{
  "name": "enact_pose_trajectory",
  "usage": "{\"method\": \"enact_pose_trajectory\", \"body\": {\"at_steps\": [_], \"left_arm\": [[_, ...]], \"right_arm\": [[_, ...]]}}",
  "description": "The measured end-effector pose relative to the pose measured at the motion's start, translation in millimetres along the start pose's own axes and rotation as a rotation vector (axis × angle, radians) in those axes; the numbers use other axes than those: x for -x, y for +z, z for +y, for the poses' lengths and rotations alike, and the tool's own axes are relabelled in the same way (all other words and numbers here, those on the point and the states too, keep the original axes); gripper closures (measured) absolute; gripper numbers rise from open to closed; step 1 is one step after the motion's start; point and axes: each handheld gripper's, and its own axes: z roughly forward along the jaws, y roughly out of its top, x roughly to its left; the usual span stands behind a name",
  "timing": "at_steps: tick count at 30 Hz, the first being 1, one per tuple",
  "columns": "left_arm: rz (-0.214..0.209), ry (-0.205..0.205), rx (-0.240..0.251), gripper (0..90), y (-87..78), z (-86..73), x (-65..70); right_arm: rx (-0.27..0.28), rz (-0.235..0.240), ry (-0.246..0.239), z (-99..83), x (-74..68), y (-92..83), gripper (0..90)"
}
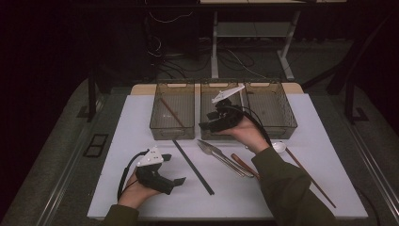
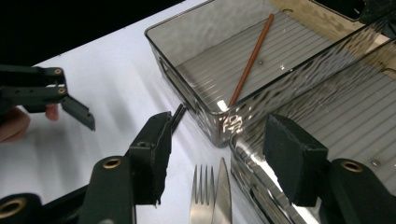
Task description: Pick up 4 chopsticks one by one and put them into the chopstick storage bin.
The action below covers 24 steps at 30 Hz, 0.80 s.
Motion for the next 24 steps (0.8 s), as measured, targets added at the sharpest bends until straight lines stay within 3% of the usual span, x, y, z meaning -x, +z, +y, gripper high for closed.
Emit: {"method": "enact_pose_trajectory", "body": {"at_steps": [24], "left_arm": [[0.001, -0.003, -0.007, 0.0, -0.2, -0.8, -2.4]], "right_arm": [[0.081, -0.016, -0.013, -47.0, 2.7, -60.2, 38.4]]}}
